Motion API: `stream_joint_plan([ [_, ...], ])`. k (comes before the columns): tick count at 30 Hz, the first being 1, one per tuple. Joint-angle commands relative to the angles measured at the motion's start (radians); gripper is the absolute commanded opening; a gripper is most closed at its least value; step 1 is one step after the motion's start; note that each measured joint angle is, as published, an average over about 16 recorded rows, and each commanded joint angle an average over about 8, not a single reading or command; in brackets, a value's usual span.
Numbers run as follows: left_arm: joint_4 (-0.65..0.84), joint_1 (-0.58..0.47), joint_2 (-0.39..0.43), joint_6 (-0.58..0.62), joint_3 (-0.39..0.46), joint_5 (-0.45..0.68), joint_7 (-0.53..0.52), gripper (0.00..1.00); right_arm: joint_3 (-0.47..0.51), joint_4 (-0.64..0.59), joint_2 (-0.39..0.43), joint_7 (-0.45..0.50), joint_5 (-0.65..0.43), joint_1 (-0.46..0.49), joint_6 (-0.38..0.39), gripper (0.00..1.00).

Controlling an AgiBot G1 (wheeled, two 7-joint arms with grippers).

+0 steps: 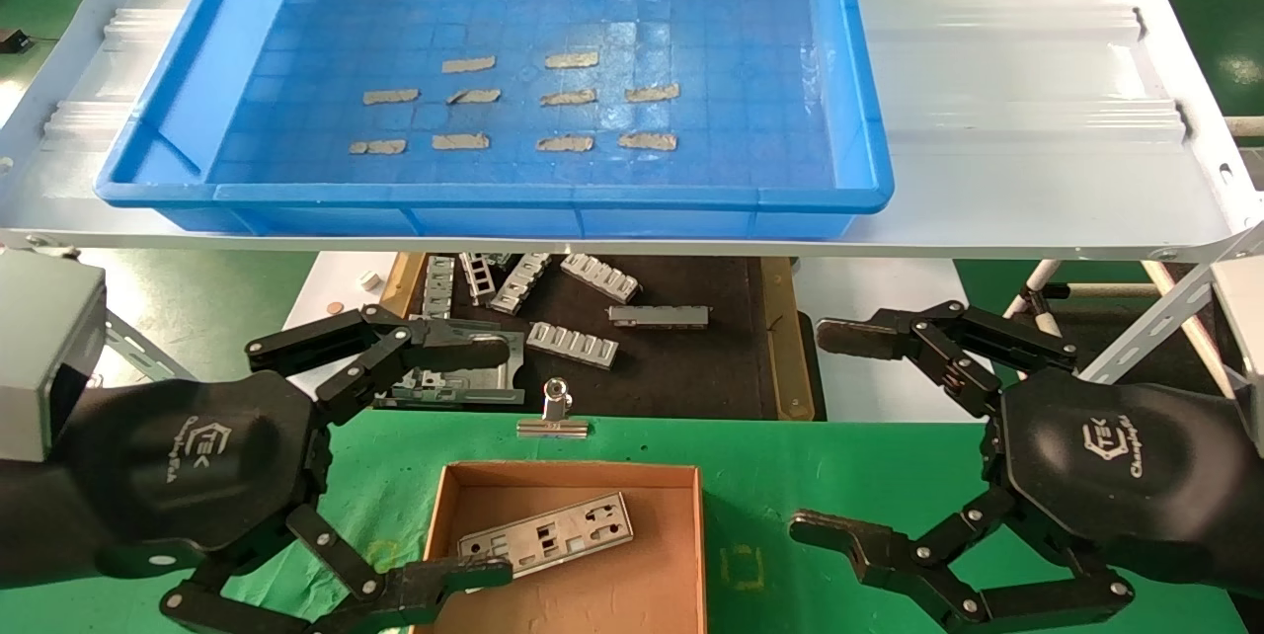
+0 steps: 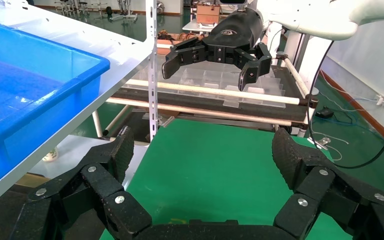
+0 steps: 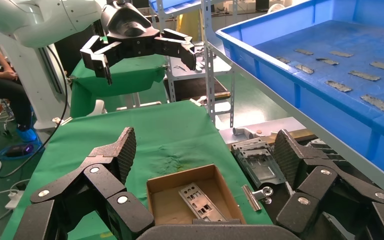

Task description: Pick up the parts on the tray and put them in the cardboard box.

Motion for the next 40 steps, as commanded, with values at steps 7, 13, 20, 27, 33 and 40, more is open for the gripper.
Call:
stream_joint_plan([
  [7,0.000,0.000,0.000,0.000,0.000,0.000,0.000,1.00,0.000,0.000,0.000,0.000,0.000,0.000,0.000,1.00],
  [13,0.000,0.000,0.000,0.000,0.000,0.000,0.000,1.00,0.000,0.000,0.000,0.000,0.000,0.000,0.000,1.00],
  [20,0.000,0.000,0.000,0.000,0.000,0.000,0.000,1.00,0.000,0.000,0.000,0.000,0.000,0.000,0.000,1.00],
  [27,0.000,0.000,0.000,0.000,0.000,0.000,0.000,1.00,0.000,0.000,0.000,0.000,0.000,0.000,0.000,1.00],
  [33,0.000,0.000,0.000,0.000,0.000,0.000,0.000,1.00,0.000,0.000,0.000,0.000,0.000,0.000,0.000,1.00],
  [40,0.000,0.000,0.000,0.000,0.000,0.000,0.000,1.00,0.000,0.000,0.000,0.000,0.000,0.000,0.000,1.00],
])
